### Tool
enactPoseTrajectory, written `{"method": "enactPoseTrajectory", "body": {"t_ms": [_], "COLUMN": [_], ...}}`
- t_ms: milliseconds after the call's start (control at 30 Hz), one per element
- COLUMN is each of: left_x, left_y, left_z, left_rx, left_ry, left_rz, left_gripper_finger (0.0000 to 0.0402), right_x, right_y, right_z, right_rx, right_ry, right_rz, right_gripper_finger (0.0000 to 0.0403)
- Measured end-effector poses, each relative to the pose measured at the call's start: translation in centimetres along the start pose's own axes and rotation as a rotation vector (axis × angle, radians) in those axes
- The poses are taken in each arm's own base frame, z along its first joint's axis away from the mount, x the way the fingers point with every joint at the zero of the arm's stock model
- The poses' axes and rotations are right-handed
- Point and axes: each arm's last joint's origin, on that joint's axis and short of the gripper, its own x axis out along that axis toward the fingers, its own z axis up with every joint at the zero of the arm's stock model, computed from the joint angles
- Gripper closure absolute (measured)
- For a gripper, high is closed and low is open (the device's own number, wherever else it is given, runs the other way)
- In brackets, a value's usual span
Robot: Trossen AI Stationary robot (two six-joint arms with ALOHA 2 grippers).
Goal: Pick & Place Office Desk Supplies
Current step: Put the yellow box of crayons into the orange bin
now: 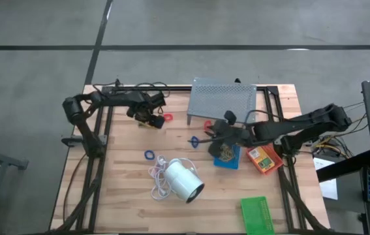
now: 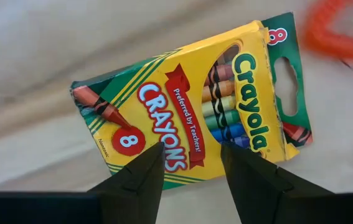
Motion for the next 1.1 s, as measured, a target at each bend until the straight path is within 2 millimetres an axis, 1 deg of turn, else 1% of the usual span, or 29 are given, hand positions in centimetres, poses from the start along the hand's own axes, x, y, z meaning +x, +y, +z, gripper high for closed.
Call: {"method": "enactPoseTrajectory", "body": {"t_ms": [167,267,333,433,600,700,900,1000,1100], "left_x": [0.3,0.4,0.4,0.2,-0.7,-0.9,-0.3,-0.2,-0.8], "left_y": [-1.6,-2.1,-2.5,-3.0,-3.8,-4.4,-5.6,-5.7,-5.5], "left_z": [-1.7,-2.5,-2.9,-3.5,-4.5,-5.1,-6.8,-7.1,-7.2], "left_rx": [0.036,0.035,0.029,0.034,0.066,0.085,0.15,0.149,0.14], "left_ry": [-0.009,-0.016,-0.017,-0.024,-0.053,-0.057,-0.033,-0.037,-0.065], "left_rz": [-0.003,0.003,0.004,-0.009,-0.075,-0.097,-0.215,-0.212,-0.221], "left_gripper_finger": [0.0232,0.0232,0.0232,0.0232,0.0232,0.0232,0.0232,0.0232,0.0232], "right_x": [3.3,5.0,5.8,6.6,7.0,6.9,6.8,6.8,6.7], "right_y": [-0.6,-1.2,-1.7,-2.2,-2.2,-2.1,-2.1,-2.1,-2.1], "right_z": [-0.9,-1.2,-1.2,-0.9,0.2,0.5,0.7,0.8,0.9], "right_rx": [0.003,0.011,0.014,0.002,0.001,0.002,-0.01,-0.008,-0.007], "right_ry": [0.105,0.143,0.159,0.168,0.16,0.155,0.15,0.146,0.143], "right_rz": [0.015,-0.015,-0.038,-0.052,0.003,0.008,0.011,0.012,0.013], "right_gripper_finger": [0.0303,0.0303,0.0303,0.0304,0.0311,0.0315,0.0324,0.0328,0.0331]}}
